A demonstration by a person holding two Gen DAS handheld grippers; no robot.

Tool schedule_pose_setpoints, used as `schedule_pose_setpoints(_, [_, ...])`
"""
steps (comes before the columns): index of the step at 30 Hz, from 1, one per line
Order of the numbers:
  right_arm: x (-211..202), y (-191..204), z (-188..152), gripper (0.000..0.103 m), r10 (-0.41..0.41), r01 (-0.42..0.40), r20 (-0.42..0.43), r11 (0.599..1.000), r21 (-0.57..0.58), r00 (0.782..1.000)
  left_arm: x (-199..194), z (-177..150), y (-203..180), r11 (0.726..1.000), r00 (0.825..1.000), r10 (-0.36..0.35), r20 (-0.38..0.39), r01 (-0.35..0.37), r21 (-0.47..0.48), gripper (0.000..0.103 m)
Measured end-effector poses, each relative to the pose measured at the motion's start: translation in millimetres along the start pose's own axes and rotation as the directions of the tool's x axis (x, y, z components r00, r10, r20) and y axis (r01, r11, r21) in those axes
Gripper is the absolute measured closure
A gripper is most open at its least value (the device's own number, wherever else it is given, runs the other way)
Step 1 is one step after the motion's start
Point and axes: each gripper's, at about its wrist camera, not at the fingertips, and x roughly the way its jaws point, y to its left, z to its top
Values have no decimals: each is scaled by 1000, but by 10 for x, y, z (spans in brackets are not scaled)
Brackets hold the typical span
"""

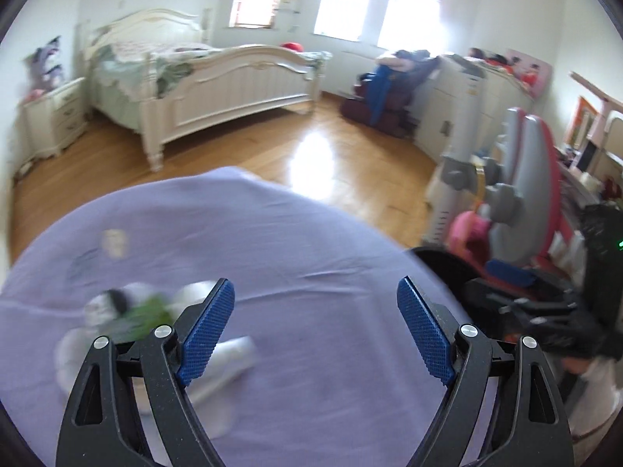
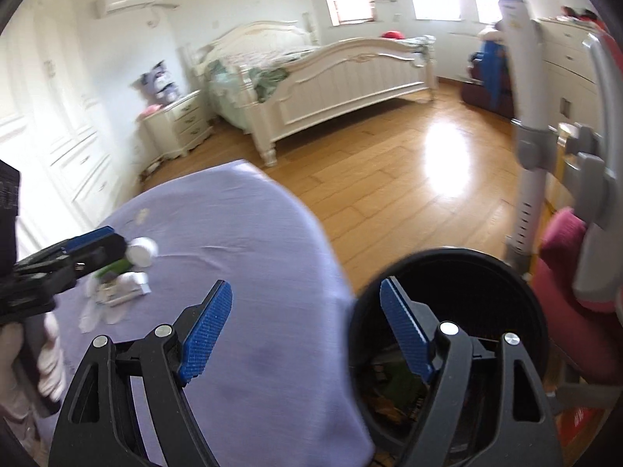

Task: Collect trash
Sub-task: 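Grasp the green Doublemint pack with the left tool while the right tool grasps the white spray bottle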

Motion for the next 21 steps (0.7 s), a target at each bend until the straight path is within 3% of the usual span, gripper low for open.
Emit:
schedule_pose_setpoints(4, [213,484,98,25,110,-115,-64,990,-82,992,-66,-161,660,995,993,95,-65,-96,-4,28])
schedule_pose_setpoints(9, [583,1057,121,26,181,-215,-182,959,-187,966,4,-264,1127,990,979,135,-150,-128,56,42])
schedule_pose_setpoints(12, [806,1351,88,26,183,-243,-248,940,-238,951,50,-293,1268,990,977,127,-174,-112,91,49])
schedule_pose_setpoints(17, [1107,1688,36,27,144,-243,-313,920,-307,939,147,-276,1343,990,975,106,-198,-85,111,51])
schedule_pose_setpoints(20, [1217,1801,25,38,89,-202,-306,912,-358,948,204,-256,1323,989,974,98,-205,-72,131,51])
schedule_pose_setpoints(21, [1224,1818,33,47,74,-186,-298,911,-367,952,223,-249,1305,987,973,104,-205,-75,144,51])
